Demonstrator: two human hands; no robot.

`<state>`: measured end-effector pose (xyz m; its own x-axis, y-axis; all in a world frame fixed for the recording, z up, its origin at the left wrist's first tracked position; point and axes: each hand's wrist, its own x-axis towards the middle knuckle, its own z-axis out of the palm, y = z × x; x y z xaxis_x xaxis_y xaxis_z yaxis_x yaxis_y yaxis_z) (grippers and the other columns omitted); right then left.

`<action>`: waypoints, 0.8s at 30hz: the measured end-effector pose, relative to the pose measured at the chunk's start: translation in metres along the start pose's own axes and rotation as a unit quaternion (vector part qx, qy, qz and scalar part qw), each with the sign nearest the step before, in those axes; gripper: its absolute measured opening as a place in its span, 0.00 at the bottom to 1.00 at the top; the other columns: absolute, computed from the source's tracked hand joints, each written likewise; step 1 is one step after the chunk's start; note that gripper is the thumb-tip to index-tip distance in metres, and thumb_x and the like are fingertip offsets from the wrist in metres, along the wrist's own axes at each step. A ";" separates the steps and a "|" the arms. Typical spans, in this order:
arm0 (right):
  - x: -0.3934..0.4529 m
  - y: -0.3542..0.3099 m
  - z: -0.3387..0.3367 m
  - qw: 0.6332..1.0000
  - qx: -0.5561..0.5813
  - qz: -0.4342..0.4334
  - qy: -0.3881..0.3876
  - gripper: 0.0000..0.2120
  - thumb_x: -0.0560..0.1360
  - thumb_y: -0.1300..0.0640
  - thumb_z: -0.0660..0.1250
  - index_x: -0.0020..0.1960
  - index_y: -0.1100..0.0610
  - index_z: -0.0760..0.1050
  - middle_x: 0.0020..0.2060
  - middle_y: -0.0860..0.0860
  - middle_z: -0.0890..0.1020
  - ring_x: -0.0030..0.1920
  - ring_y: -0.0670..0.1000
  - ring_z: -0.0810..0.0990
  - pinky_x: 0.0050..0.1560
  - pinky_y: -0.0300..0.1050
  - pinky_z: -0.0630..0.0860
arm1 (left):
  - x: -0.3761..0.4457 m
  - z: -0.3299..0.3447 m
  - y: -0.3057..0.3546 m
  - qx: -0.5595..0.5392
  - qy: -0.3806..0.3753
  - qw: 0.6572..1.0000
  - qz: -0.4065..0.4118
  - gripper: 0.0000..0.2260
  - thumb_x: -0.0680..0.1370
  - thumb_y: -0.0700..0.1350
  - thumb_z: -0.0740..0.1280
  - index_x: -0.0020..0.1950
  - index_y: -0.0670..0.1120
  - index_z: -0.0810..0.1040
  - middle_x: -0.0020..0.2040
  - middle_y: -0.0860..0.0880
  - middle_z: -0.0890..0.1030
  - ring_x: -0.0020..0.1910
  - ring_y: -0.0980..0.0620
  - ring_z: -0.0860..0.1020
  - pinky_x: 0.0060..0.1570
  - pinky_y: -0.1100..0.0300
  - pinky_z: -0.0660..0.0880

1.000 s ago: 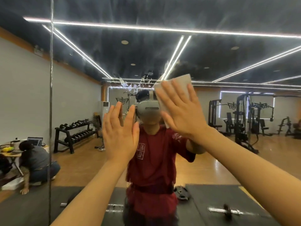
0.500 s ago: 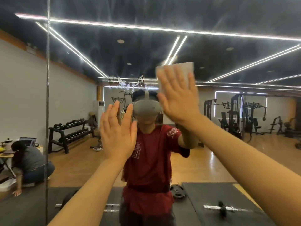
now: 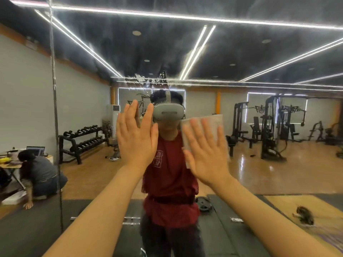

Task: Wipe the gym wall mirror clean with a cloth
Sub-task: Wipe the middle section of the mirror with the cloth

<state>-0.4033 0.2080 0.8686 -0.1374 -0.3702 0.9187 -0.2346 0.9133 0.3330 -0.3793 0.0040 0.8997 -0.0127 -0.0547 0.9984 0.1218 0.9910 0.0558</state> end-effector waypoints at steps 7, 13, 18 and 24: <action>-0.031 0.025 -0.002 0.960 0.068 0.271 0.025 0.31 0.82 0.47 0.47 0.81 0.57 0.45 0.80 0.56 0.46 0.79 0.60 0.46 0.75 0.69 0.45 | -0.001 0.003 0.003 0.022 -0.002 1.000 -0.005 0.22 0.82 0.51 0.56 0.77 0.49 0.64 0.75 0.38 0.63 0.75 0.38 0.60 0.73 0.42 0.57; -0.058 -0.038 0.008 0.997 0.053 0.037 -0.036 0.32 0.79 0.46 0.53 0.80 0.55 0.52 0.80 0.56 0.52 0.79 0.62 0.51 0.72 0.72 0.52 | 0.000 -0.001 0.001 0.016 -0.016 1.000 -0.004 0.23 0.83 0.51 0.55 0.77 0.49 0.63 0.76 0.39 0.62 0.75 0.39 0.58 0.73 0.42 0.56; 0.037 -0.006 -0.010 0.998 0.043 0.047 0.004 0.30 0.81 0.45 0.51 0.80 0.55 0.53 0.79 0.56 0.53 0.79 0.60 0.50 0.76 0.66 0.45 | -0.001 -0.004 0.001 0.010 -0.032 0.999 -0.009 0.23 0.83 0.52 0.55 0.78 0.50 0.63 0.77 0.41 0.59 0.76 0.40 0.56 0.73 0.41 0.55; 0.124 0.002 -0.027 0.997 0.049 0.060 0.018 0.31 0.81 0.45 0.49 0.81 0.54 0.49 0.80 0.55 0.50 0.79 0.58 0.46 0.76 0.64 0.42 | 0.009 -0.022 -0.011 -0.018 -0.059 0.998 -0.004 0.23 0.81 0.54 0.56 0.76 0.52 0.62 0.74 0.45 0.59 0.73 0.42 0.62 0.71 0.40 0.61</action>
<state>-0.3952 0.1688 0.9893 -0.1363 -0.2513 0.9583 -0.3112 0.9292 0.1994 -0.3588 -0.0104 0.9086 -0.1309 -0.0449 0.9904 0.1569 0.9854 0.0654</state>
